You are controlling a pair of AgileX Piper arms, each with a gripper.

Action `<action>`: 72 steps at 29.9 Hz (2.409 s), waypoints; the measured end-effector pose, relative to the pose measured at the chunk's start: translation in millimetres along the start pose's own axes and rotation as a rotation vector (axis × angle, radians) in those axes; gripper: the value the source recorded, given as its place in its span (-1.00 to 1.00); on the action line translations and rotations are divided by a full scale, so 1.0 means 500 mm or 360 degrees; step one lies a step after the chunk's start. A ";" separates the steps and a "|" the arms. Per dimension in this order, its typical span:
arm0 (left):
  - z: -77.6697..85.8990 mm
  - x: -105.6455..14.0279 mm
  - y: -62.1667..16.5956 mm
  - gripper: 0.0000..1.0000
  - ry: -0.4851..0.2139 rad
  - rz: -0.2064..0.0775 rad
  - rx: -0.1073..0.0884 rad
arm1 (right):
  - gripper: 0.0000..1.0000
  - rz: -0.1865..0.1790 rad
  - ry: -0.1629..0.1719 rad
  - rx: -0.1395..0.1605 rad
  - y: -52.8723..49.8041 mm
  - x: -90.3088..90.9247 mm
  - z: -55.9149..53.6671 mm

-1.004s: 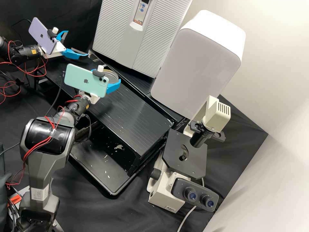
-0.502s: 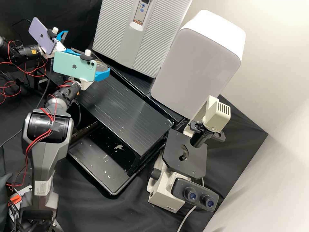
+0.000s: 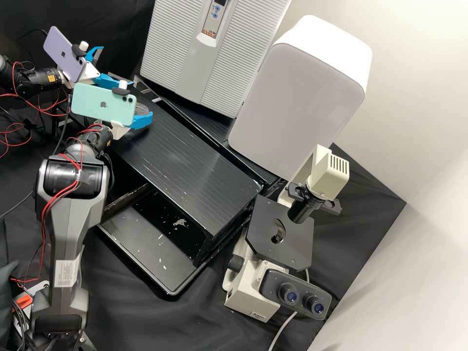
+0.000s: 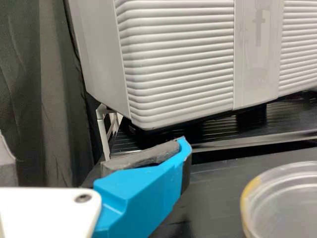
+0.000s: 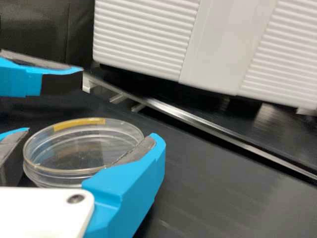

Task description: Slide the petri dish to the left

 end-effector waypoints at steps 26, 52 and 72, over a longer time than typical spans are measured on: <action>0.000 0.000 0.000 1.00 0.0000 0.0000 0.0000 | -1.00 -0.0061 0.0111 -0.0214 -0.005 0.042 -0.079; 0.000 0.000 0.000 1.00 0.0000 0.0003 0.0000 | 1.00 -0.0085 0.0125 -0.0211 -0.012 0.039 -0.085; 0.000 0.000 0.000 1.00 0.0000 0.0003 0.0000 | 1.00 -0.0047 0.0141 -0.0238 -0.009 0.027 -0.078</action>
